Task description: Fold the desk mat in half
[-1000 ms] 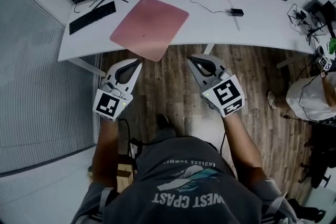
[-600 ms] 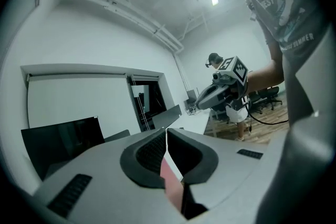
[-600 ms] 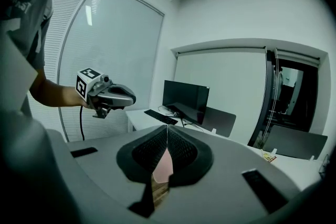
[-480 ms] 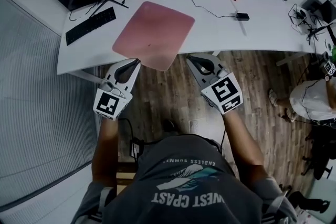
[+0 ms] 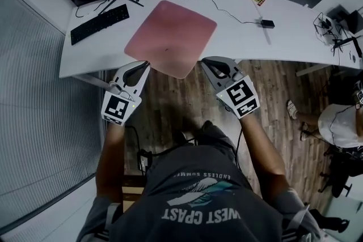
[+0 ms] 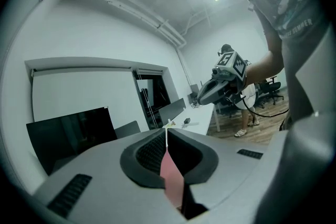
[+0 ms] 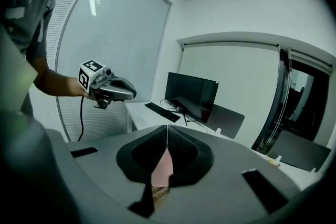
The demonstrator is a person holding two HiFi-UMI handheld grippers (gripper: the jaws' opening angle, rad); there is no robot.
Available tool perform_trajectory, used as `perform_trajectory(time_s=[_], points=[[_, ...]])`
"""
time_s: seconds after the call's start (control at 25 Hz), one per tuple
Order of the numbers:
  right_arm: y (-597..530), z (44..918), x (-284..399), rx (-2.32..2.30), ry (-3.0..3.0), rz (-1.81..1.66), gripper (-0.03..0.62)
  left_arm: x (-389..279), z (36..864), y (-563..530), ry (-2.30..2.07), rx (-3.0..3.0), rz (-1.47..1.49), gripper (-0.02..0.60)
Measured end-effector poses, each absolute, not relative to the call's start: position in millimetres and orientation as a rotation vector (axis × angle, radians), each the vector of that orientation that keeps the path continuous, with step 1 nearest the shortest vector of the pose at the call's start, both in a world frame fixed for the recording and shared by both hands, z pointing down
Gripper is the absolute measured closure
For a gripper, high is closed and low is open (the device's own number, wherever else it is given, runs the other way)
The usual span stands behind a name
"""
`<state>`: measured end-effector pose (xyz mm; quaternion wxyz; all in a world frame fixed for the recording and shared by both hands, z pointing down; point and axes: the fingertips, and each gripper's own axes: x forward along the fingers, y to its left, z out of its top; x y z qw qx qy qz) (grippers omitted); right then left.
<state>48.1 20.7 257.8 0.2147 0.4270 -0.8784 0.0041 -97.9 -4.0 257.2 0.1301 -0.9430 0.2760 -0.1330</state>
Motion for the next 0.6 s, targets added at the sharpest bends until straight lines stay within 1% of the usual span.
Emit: perform_trajectory(time_s=[0.32,0.6], points=[[-9,313,47,1.070,-2.376,-0.050,0.566,-112,317,-21,0.809,-2.694,-0.583,0.557],[-30,393,56,0.888,-2.276,-0.151,0.563,-115,395,-42,0.784,-2.617,-0.869,0.555]])
